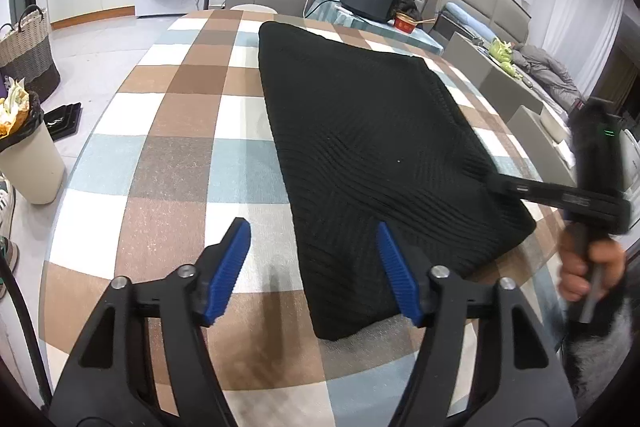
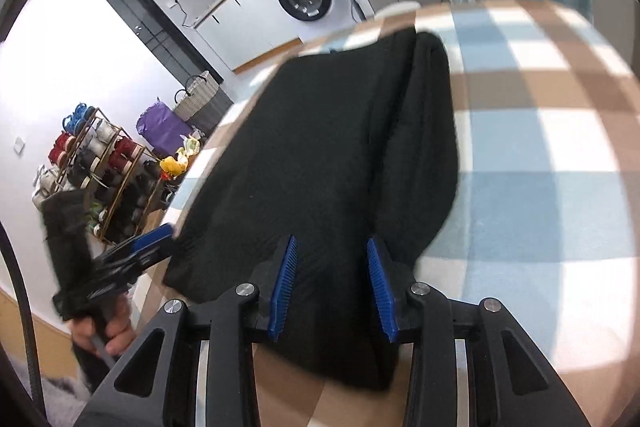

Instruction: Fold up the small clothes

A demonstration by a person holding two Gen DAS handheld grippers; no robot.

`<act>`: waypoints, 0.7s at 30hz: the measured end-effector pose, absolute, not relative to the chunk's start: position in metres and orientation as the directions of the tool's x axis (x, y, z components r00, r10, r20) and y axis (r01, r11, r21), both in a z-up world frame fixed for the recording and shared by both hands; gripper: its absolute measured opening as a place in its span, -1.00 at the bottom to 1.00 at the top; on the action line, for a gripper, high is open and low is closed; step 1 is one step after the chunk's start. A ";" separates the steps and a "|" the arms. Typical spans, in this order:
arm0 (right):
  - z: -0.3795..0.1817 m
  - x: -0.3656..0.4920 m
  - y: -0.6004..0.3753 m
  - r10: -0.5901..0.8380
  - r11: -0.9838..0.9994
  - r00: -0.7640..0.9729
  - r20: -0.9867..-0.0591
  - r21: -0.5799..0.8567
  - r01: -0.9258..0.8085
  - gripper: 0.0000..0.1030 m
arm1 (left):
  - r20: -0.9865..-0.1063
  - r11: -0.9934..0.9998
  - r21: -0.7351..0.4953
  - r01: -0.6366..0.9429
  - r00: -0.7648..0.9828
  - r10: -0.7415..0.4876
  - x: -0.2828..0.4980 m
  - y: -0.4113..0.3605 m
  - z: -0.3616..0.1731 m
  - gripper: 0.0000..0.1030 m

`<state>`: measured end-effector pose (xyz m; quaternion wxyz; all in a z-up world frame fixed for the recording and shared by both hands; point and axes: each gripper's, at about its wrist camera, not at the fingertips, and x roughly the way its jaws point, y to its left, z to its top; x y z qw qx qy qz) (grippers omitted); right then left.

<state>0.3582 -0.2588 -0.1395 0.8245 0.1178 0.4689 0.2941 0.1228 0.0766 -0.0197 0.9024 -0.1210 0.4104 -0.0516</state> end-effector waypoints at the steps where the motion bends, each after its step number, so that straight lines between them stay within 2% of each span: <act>1: -0.143 0.363 -0.259 0.599 0.799 0.397 -0.695 0.487 -0.354 -0.40 | -0.729 0.966 -0.258 -0.006 0.657 -0.191 0.122 0.076 -0.020 0.25; 3: -0.144 0.372 -0.259 0.608 0.794 0.416 -0.676 0.518 -0.319 -0.58 | -0.731 0.967 -0.255 -0.003 0.655 -0.191 0.122 0.073 -0.020 0.25; 4: -0.141 0.375 -0.257 0.612 0.791 0.421 -0.670 0.518 -0.325 -0.79 | -0.731 0.967 -0.256 -0.001 0.654 -0.193 0.123 0.071 -0.019 0.25; 8: -0.109 0.357 -0.257 0.634 0.773 0.529 -0.564 0.484 -0.410 -0.83 | -0.724 0.969 -0.243 0.031 0.659 -0.203 0.126 0.060 -0.014 0.25; 10: -0.111 0.356 -0.258 0.590 0.807 0.549 -0.592 0.443 -0.390 -0.83 | -0.719 0.966 -0.254 0.044 0.660 -0.219 0.127 0.056 -0.011 0.25; 13: -0.143 0.372 -0.263 0.547 0.837 0.450 -0.706 0.462 -0.293 -0.82 | -0.714 0.961 -0.269 0.062 0.657 -0.242 0.131 0.049 -0.011 0.25; 14: -0.147 0.371 -0.269 0.582 0.813 0.438 -0.686 0.510 -0.281 -0.81 | -0.718 0.964 -0.260 0.063 0.655 -0.236 0.131 0.047 -0.010 0.25; 18: -0.141 0.349 -0.281 0.663 0.748 0.361 -0.656 0.576 -0.329 -0.37 | -0.712 0.963 -0.252 0.095 0.656 -0.251 0.128 0.040 -0.005 0.25; 21: -0.137 0.322 -0.285 0.669 0.740 0.348 -0.657 0.544 -0.395 -0.32 | -0.707 0.962 -0.236 0.135 0.656 -0.265 0.126 0.029 -0.004 0.25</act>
